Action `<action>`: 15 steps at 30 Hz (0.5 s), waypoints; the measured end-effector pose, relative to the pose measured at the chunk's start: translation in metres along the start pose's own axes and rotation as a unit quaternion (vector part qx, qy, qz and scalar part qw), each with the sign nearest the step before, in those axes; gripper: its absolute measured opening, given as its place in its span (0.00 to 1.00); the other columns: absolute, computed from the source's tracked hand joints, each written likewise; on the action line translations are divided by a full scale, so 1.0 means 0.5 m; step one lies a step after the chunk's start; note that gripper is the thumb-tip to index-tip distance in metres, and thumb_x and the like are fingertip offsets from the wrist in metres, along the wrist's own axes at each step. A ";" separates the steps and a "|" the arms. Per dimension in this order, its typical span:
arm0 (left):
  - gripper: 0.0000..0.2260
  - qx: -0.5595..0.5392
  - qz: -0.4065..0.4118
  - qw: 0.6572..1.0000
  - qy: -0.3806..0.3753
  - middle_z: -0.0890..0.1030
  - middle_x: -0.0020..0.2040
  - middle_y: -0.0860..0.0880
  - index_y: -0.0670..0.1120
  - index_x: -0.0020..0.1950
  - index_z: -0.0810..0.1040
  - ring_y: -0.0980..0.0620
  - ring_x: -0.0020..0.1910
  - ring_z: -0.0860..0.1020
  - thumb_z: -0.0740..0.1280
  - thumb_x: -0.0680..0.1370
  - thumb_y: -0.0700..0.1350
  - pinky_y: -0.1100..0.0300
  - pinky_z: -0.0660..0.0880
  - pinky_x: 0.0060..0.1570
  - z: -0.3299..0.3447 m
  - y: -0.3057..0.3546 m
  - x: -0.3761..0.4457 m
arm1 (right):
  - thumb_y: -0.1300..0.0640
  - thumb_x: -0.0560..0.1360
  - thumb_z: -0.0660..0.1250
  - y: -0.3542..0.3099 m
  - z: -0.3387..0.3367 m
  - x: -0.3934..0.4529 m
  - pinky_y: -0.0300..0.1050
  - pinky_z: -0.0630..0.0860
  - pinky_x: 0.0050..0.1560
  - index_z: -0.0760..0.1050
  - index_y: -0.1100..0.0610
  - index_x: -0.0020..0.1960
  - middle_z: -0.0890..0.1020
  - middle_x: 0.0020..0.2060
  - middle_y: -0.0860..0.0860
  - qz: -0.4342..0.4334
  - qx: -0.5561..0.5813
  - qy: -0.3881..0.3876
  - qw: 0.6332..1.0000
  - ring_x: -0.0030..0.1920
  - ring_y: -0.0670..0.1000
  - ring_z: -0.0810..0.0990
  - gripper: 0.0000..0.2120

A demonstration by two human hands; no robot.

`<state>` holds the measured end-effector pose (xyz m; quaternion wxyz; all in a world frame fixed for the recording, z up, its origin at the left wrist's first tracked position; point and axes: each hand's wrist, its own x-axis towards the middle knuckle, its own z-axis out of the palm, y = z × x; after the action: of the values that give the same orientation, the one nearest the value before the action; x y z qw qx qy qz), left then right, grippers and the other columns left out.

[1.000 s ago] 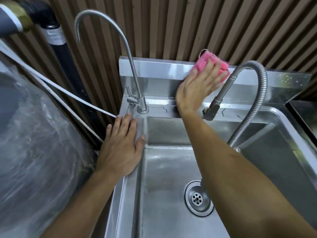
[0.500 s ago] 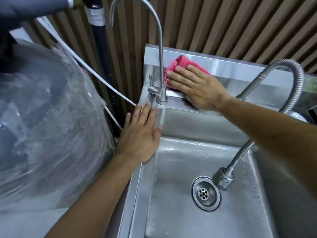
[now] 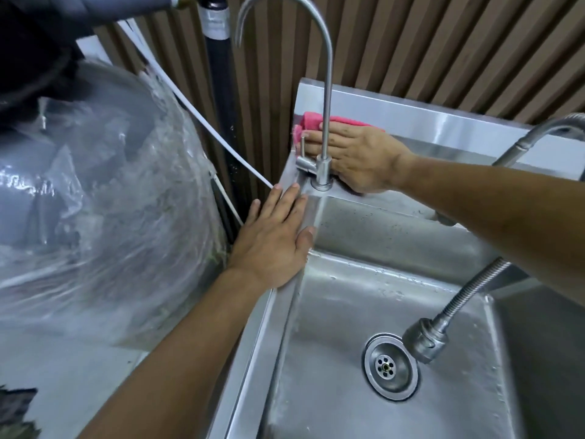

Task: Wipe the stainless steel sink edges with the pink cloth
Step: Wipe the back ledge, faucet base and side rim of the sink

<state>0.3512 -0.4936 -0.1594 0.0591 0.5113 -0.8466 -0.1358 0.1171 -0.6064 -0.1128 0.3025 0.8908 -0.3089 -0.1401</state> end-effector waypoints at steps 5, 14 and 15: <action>0.28 -0.002 0.000 1.000 -0.002 0.44 0.86 0.54 0.51 0.86 0.49 0.51 0.84 0.40 0.46 0.86 0.57 0.46 0.42 0.81 -0.005 0.003 -0.008 | 0.46 0.84 0.58 0.019 -0.010 -0.103 0.65 0.31 0.78 0.37 0.50 0.82 0.40 0.82 0.47 0.030 -0.175 -0.079 0.981 0.82 0.51 0.38 0.37; 0.29 0.005 -0.004 1.000 -0.006 0.45 0.86 0.52 0.49 0.86 0.51 0.48 0.84 0.42 0.48 0.86 0.57 0.43 0.45 0.82 0.000 0.004 0.002 | 0.62 0.81 0.60 -0.052 -0.135 -0.090 0.62 0.63 0.76 0.61 0.56 0.81 0.60 0.82 0.54 0.353 0.280 0.052 0.891 0.83 0.61 0.52 0.29; 0.29 0.006 -0.005 1.000 -0.006 0.45 0.86 0.52 0.49 0.86 0.51 0.48 0.84 0.42 0.48 0.86 0.58 0.43 0.45 0.82 0.000 0.003 0.002 | 0.59 0.81 0.58 -0.086 -0.141 -0.072 0.63 0.61 0.79 0.62 0.58 0.81 0.60 0.82 0.56 0.385 0.331 0.079 0.858 0.83 0.62 0.52 0.28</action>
<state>0.3493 -0.4939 -0.1590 0.0501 0.5145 -0.8454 -0.1345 0.1402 -0.5249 -0.0826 0.0433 0.7568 -0.6301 0.1684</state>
